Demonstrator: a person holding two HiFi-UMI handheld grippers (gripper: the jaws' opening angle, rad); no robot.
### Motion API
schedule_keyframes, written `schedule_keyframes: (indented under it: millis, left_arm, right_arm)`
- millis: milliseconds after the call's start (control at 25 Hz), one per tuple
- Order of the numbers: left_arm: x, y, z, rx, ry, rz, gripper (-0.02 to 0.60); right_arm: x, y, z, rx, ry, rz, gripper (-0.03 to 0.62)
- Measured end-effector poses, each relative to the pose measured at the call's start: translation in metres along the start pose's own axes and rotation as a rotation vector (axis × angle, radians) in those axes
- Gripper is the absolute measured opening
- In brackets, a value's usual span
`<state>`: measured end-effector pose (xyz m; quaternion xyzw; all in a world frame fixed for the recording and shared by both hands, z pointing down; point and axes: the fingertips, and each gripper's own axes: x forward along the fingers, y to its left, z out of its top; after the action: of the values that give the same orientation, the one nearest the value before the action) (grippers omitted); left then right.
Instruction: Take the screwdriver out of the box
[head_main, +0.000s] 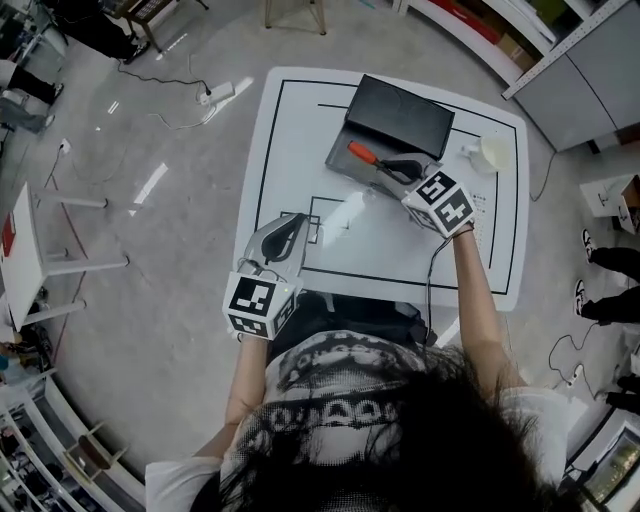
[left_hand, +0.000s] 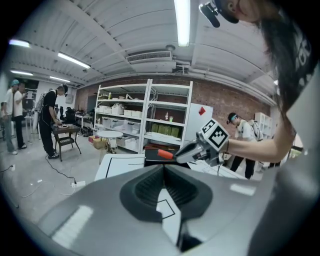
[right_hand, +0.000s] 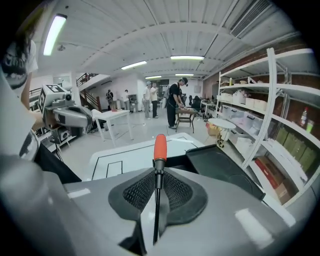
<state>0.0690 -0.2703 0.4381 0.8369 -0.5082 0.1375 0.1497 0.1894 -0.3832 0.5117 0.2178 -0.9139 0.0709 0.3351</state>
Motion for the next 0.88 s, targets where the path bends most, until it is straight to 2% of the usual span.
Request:
schedule_keyframes:
  millis: [160, 320, 560, 880]
  left_arm:
    - [-0.011, -0.004, 0.003, 0.013, -0.017, -0.029, 0.000]
    - [-0.034, -0.006, -0.001, 0.026, -0.031, -0.062, 0.000]
    - [-0.087, 0.003, -0.016, 0.041, -0.042, -0.094, 0.000]
    - [-0.166, 0.014, -0.040, 0.061, -0.052, -0.131, 0.000]
  right_arm:
    - [-0.027, 0.031, 0.020, 0.038, -0.091, -0.041, 0.060]
    - [-0.044, 0.072, 0.027, 0.092, -0.138, -0.077, 0.060]
    - [-0.049, 0.141, 0.029, 0.201, -0.179, -0.111, 0.060]
    - [-0.055, 0.226, 0.047, 0.287, -0.263, -0.152, 0.060]
